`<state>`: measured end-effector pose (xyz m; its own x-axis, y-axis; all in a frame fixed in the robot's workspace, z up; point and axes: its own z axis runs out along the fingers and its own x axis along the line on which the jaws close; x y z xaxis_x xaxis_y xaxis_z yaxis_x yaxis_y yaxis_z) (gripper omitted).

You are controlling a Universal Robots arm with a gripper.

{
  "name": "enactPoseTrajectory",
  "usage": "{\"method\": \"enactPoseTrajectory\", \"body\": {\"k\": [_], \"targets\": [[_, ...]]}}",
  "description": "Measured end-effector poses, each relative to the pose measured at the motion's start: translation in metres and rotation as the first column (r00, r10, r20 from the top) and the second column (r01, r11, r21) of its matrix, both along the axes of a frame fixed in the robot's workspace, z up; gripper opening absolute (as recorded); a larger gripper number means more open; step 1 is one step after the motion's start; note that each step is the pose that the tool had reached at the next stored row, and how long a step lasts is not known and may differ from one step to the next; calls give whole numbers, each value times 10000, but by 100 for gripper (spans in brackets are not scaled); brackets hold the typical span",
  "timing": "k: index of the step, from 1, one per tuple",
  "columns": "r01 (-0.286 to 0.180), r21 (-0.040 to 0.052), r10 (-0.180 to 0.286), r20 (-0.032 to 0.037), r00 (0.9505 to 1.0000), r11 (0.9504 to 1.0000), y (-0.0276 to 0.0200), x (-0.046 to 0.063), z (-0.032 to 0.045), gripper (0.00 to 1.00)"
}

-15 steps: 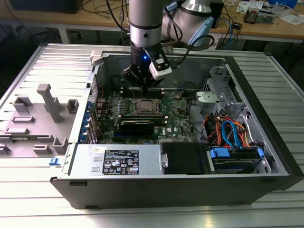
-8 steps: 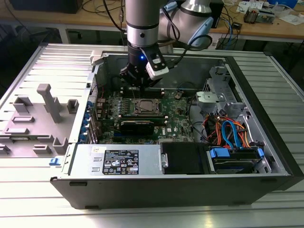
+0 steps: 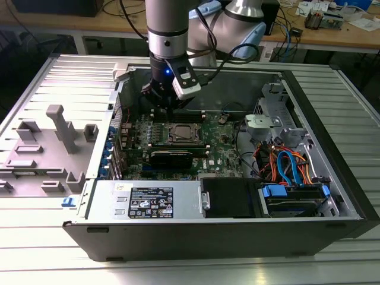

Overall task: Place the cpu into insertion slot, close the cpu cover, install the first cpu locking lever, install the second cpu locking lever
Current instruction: 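Install the first cpu locking lever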

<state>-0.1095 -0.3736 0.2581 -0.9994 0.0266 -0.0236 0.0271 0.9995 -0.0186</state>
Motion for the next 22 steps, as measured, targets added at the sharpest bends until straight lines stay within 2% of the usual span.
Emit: {"method": "enactPoseTrajectory", "body": {"k": [3,5,8,13,22], "targets": [[-15,0,15,-1,10000,10000,0,-69,0,11],[-43,0,43,0,10000,10000,0,-156,0,11],[-44,-1,44,-1,10000,10000,5,-171,0,11],[-44,-2,44,-1,10000,10000,64,-175,0,11],[-44,2,44,-1,10000,10000,65,-206,0,11]]}}
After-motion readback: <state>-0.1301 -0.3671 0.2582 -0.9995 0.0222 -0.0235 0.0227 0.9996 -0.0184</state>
